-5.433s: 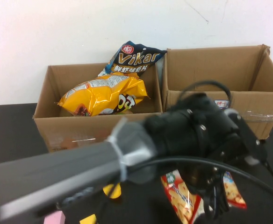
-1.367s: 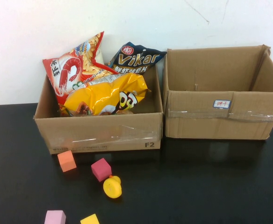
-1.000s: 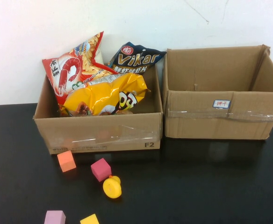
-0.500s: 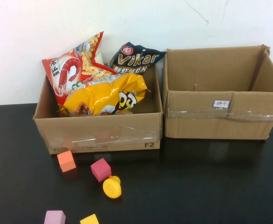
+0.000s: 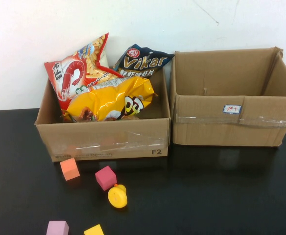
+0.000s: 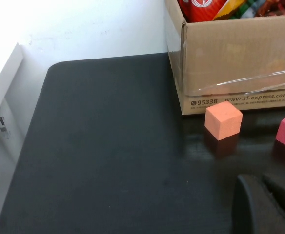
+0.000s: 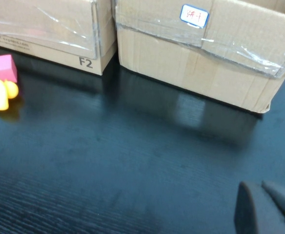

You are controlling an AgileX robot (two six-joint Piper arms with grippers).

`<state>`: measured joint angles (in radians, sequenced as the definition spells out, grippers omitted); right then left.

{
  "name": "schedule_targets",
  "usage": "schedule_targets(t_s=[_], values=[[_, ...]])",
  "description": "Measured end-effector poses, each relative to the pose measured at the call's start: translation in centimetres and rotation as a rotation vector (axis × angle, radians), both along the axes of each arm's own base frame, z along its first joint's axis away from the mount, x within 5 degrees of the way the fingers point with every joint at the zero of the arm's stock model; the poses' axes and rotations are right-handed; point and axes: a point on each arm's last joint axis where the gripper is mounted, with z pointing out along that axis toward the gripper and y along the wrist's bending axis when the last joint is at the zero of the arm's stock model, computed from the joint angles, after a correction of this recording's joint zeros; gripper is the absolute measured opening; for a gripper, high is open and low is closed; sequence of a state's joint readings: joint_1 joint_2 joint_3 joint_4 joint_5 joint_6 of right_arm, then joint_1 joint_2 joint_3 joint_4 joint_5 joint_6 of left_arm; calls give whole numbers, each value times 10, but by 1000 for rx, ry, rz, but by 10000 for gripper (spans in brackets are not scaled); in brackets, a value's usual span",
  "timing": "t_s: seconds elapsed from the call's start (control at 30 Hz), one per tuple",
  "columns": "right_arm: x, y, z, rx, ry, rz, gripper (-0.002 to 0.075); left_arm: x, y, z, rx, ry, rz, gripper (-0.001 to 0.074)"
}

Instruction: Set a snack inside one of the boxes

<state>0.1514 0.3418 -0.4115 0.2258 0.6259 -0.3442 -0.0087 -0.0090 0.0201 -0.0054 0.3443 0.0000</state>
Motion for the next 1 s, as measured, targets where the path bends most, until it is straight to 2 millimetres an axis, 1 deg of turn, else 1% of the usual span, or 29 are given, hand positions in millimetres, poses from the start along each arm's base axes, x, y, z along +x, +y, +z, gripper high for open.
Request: schedule_targets(t_s=[0.63, 0.73, 0.83, 0.9, 1.0], values=[[1, 0, -2, 2, -9, -5, 2, 0, 0, 0, 0, 0, 0, -1], [5, -2, -11, 25, -69, -43, 2, 0, 0, 0, 0, 0, 0, -1], [5, -8, -25, 55, -187, -117, 1, 0, 0, 0, 0, 0, 0, -1], [2, -12, -37, 86, -244, -178, 1, 0, 0, 0, 0, 0, 0, -1], [-5, -19, -57, 111, -275, -268, 1, 0, 0, 0, 0, 0, 0, -1]])
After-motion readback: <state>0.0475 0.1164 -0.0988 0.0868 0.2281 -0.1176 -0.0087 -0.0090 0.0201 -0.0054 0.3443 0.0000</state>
